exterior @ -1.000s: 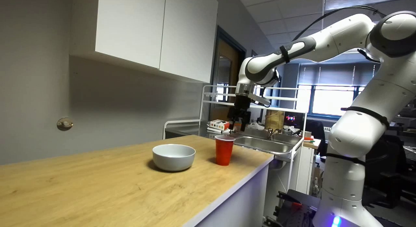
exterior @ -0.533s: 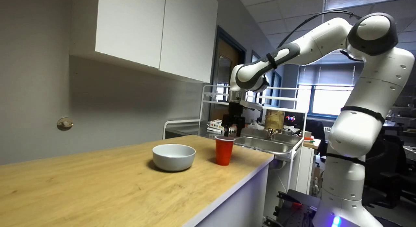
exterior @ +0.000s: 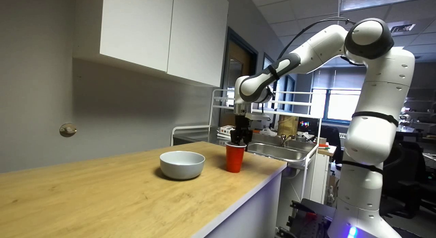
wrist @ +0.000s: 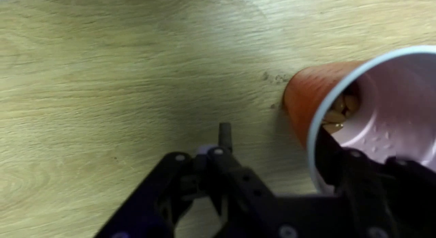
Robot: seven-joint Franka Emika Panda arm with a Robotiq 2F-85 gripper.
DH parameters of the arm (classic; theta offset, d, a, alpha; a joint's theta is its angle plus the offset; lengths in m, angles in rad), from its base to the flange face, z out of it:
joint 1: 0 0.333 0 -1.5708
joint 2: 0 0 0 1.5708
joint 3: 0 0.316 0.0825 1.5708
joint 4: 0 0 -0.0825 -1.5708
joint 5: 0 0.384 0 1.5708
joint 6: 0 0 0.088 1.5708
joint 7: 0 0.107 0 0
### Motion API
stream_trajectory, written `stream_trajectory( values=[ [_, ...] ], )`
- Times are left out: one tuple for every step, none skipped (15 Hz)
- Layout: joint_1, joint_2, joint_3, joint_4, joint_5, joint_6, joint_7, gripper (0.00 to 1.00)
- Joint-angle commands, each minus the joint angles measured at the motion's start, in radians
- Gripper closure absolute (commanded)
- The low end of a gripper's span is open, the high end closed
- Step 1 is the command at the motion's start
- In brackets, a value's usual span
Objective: Pour the beans from the cup into the bowl
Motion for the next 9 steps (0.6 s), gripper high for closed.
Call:
stream_trajectory(
  values=[
    [-0.002,0.017,-0.005,0.044,-0.036,-0.024,0.028,0.69],
    [-0.001,0.014,-0.004,0.045,-0.045,-0.023,0.032,0.77],
    [-0.002,0.008,-0.003,0.045,-0.054,-0.024,0.037,0.85],
    [-0.001,0.001,-0.003,0.046,-0.060,-0.025,0.040,0.91],
    [0.002,-0.004,0.000,0.046,-0.064,-0.025,0.047,0.93],
    [0.005,-0.015,0.005,0.044,-0.071,-0.022,0.060,0.95],
    [0.009,-0.026,0.010,0.042,-0.071,-0.023,0.067,0.97],
    [0.017,-0.043,0.019,0.038,-0.075,-0.020,0.081,0.97],
    [0.023,-0.058,0.028,0.035,-0.079,-0.016,0.098,0.94]
  ],
)
